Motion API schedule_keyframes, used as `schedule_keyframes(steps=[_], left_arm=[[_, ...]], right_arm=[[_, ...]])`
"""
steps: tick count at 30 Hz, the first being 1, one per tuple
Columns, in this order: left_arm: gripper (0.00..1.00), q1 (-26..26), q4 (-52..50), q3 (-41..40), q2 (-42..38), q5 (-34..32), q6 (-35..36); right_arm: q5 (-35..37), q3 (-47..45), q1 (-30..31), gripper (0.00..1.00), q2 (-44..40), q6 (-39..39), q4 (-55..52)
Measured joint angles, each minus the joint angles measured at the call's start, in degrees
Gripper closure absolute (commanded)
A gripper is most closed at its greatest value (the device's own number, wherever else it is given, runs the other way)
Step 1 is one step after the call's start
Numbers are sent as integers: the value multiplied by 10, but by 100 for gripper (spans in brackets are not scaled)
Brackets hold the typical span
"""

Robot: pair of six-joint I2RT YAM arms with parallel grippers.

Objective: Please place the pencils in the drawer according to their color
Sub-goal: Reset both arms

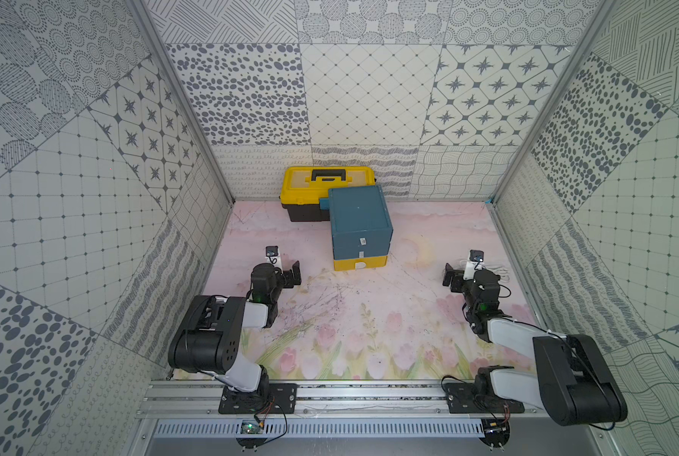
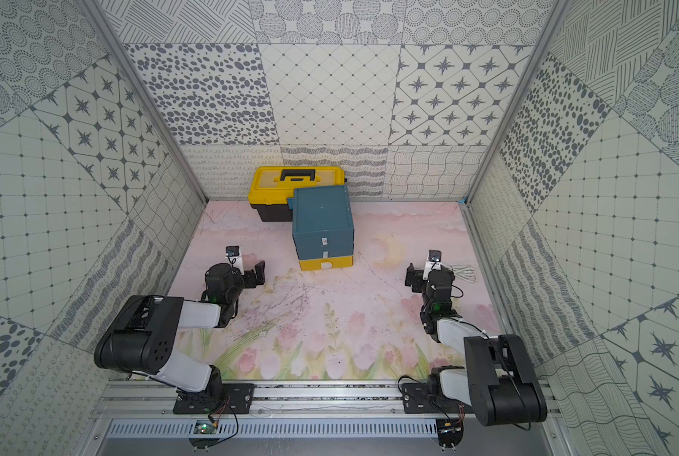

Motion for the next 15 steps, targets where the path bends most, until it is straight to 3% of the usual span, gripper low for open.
schedule_keyframes(steps=[10, 15], left_arm=[[1, 1, -3, 2, 0, 25, -1], [1, 1, -3, 2, 0, 31, -1]], right_arm=[[-112, 19, -10, 1, 137, -22, 120], [-118, 46, -12, 1, 146, -21, 96]])
